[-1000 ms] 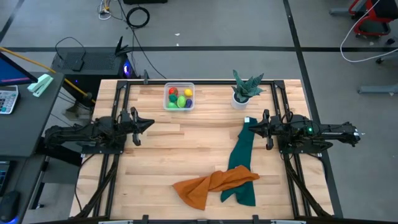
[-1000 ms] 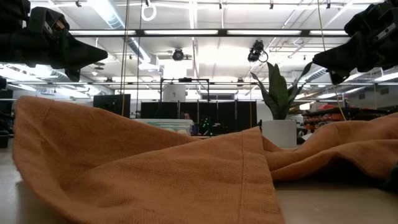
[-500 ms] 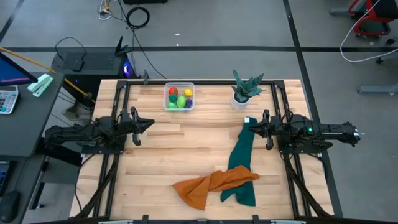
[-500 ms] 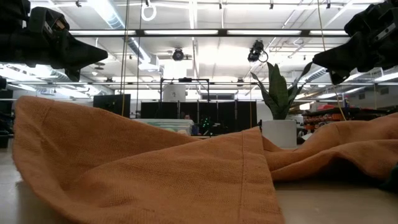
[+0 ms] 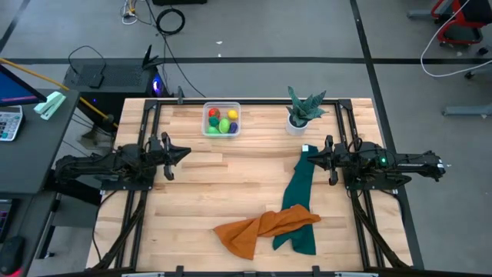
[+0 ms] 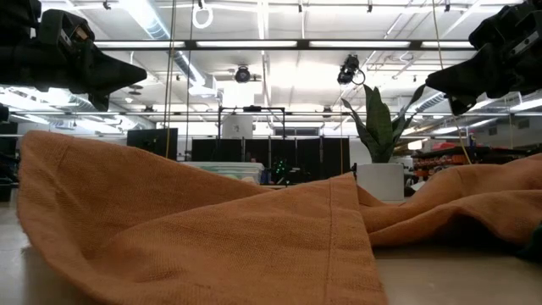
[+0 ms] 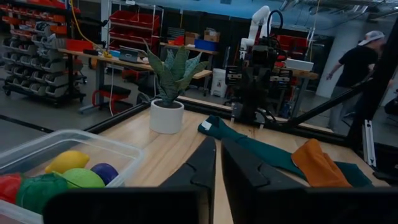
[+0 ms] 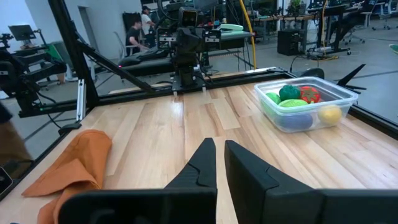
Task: Pick and placing Produce into tupperware
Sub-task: Return to Home Position
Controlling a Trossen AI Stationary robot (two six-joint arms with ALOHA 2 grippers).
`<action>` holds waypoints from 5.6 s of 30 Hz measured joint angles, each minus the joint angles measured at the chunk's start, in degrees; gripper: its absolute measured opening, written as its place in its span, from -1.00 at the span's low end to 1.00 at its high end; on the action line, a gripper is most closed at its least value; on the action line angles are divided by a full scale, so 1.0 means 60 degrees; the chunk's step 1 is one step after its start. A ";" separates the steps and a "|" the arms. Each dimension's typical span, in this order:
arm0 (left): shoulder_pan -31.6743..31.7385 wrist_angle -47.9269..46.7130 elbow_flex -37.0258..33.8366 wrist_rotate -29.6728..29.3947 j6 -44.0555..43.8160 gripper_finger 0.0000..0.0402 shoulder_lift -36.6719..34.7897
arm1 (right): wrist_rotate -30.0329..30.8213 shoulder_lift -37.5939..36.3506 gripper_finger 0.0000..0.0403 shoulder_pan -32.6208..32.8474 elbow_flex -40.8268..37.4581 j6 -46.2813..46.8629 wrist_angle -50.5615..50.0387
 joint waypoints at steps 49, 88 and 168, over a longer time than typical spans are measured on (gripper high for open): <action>-0.0002 0.0063 -0.0004 -0.0001 0.0000 -0.80 0.0000 | 0.0002 -0.0001 -1.00 0.0001 0.0000 0.0001 0.0000; -0.0001 0.0069 -0.0004 0.0000 0.0002 -0.83 -0.0002 | 0.0002 -0.0003 -1.00 0.0001 0.0000 0.0002 0.0000; 0.0000 0.0070 -0.0004 0.0003 0.0003 -0.87 0.0000 | 0.0003 -0.0001 -1.00 0.0001 0.0000 0.0000 0.0000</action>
